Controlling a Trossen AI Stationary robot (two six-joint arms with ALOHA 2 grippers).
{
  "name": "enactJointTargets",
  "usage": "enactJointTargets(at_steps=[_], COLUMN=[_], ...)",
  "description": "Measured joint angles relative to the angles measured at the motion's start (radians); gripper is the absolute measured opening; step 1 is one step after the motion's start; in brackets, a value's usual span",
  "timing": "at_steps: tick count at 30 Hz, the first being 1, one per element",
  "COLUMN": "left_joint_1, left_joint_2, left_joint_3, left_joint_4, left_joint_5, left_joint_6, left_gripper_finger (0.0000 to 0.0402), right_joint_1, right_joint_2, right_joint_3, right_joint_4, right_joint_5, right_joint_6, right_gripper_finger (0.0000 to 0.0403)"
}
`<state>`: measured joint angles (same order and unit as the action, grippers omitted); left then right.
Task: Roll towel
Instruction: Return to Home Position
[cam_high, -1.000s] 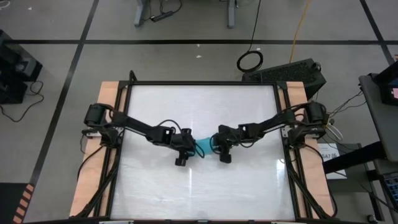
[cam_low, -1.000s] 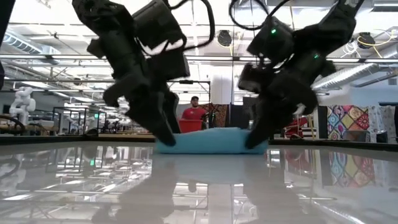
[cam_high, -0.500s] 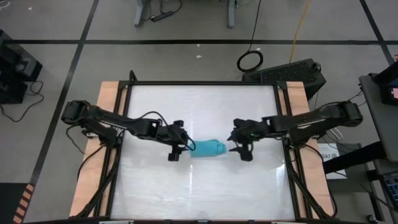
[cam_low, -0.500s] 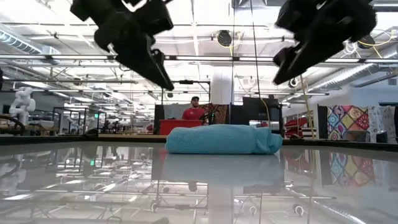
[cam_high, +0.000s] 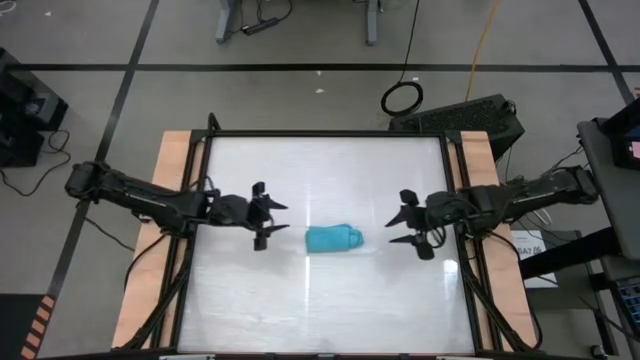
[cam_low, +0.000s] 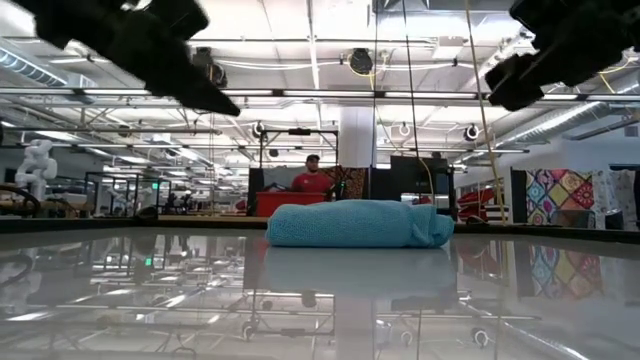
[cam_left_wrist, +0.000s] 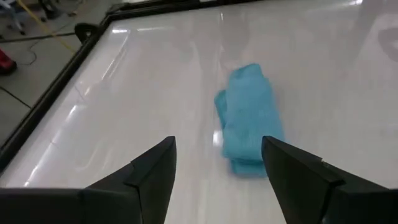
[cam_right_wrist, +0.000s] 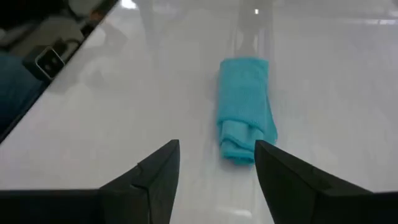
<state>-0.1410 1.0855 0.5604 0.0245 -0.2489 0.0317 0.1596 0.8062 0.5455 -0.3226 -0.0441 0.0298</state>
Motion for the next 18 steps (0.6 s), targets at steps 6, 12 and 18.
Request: enactJointTargets(at_steps=[6, 12, 18], left_joint_1=[0.000, 0.000, 0.000], left_joint_2=[-0.110, -0.139, -0.208], left_joint_3=[-0.205, -0.376, -0.545], left_joint_4=[0.224, 0.522, 0.700], left_joint_5=[-0.018, -0.064, -0.126], left_joint_6=[-0.034, -0.058, -0.081], left_gripper_finger=[0.0240, 0.0240, 0.0240], right_joint_1=[-0.001, -0.003, -0.013], right_joint_2=[-0.164, -0.317, -0.420], right_joint_3=[-0.211, -0.420, -0.531], right_joint_4=[0.197, 0.367, 0.433], right_joint_5=[0.000, 0.053, 0.072], right_joint_6=[0.027, 0.031, 0.079], right_gripper_finger=[0.0192, 0.0183, 0.0167])
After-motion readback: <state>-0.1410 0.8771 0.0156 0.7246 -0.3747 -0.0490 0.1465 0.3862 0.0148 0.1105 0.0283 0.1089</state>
